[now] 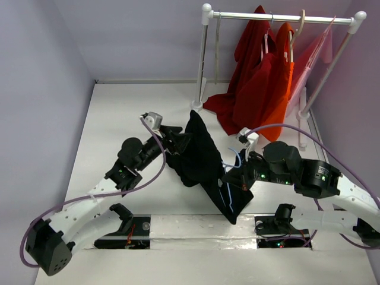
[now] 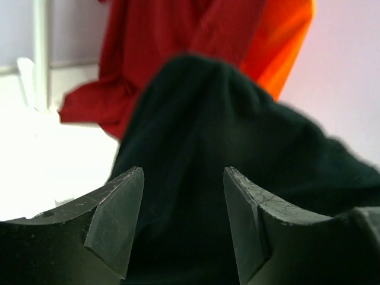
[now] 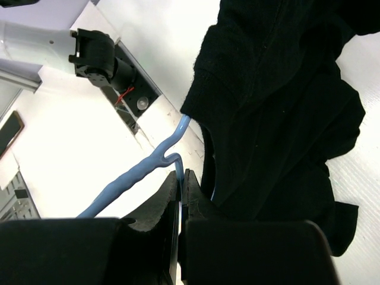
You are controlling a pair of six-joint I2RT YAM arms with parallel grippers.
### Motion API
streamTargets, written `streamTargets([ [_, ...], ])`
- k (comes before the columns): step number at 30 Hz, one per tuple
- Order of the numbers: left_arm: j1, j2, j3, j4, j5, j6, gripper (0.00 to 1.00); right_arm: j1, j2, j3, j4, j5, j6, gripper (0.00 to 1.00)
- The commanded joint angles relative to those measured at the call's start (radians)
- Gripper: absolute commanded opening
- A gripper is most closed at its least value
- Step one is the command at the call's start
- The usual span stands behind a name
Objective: Place the t-shirt on the hanger
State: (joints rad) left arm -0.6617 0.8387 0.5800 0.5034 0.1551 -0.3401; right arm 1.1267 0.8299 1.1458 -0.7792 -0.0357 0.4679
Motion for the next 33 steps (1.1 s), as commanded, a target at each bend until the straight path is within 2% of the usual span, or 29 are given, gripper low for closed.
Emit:
streamTargets([
  [1, -0.036, 0.036, 0.030, 0.087, 0.017, 0.076, 0.53, -0.002, -0.003, 0.052, 0.058, -0.039, 0.002, 0.00],
  [7, -0.047, 0.085, 0.073, 0.124, 0.003, 0.084, 0.51, -0.002, -0.006, 0.014, 0.095, -0.061, 0.003, 0.00],
  [14, -0.047, 0.154, 0.150, 0.099, -0.014, 0.099, 0.40, -0.002, 0.005, -0.023, 0.120, -0.081, 0.008, 0.00],
  [19, -0.056, 0.152, 0.161, 0.110, -0.005, 0.095, 0.15, -0.002, -0.005, -0.024, 0.121, -0.079, 0.011, 0.00],
  [21, -0.056, 0.148, 0.162, 0.106, -0.018, 0.095, 0.00, -0.002, -0.008, -0.024, 0.121, -0.076, 0.011, 0.00],
  [24, -0.056, 0.143, 0.170, 0.089, -0.047, 0.093, 0.00, -0.002, -0.014, -0.024, 0.118, -0.069, 0.011, 0.00],
  [30, -0.056, 0.129, 0.260, -0.049, -0.303, 0.075, 0.00, -0.002, -0.008, -0.020, 0.098, -0.066, 0.011, 0.00],
  [33, -0.036, 0.126, 0.331, -0.110, -0.353, 0.067, 0.00, -0.002, -0.008, -0.040, 0.107, -0.073, 0.005, 0.00],
])
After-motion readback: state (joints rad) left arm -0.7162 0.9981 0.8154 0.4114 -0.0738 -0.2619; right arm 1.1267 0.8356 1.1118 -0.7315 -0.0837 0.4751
